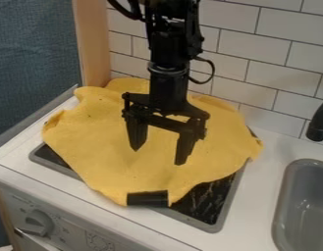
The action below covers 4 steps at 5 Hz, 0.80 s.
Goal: Fold the cloth from bottom right to top left
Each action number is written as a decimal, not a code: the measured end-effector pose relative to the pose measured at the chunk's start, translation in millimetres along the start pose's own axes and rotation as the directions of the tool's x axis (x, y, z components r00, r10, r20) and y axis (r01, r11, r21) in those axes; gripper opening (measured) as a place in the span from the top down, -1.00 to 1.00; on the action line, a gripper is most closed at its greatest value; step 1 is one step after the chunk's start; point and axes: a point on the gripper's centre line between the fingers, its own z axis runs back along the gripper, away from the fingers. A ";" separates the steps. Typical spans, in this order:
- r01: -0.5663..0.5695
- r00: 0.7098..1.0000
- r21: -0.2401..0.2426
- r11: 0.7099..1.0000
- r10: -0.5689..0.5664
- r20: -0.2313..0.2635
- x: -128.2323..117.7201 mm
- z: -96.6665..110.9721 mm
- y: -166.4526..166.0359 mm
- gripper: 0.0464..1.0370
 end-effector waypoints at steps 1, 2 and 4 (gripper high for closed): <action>0.005 1.000 0.008 1.000 -0.005 -0.022 -3.4 -5.6 1.7 -0.92; 0.136 0.990 0.062 0.989 -0.133 -0.042 -9.2 -9.1 -0.1 -0.92; 0.435 0.900 0.101 0.895 -0.436 -0.009 -31.9 -17.9 -11.7 -0.92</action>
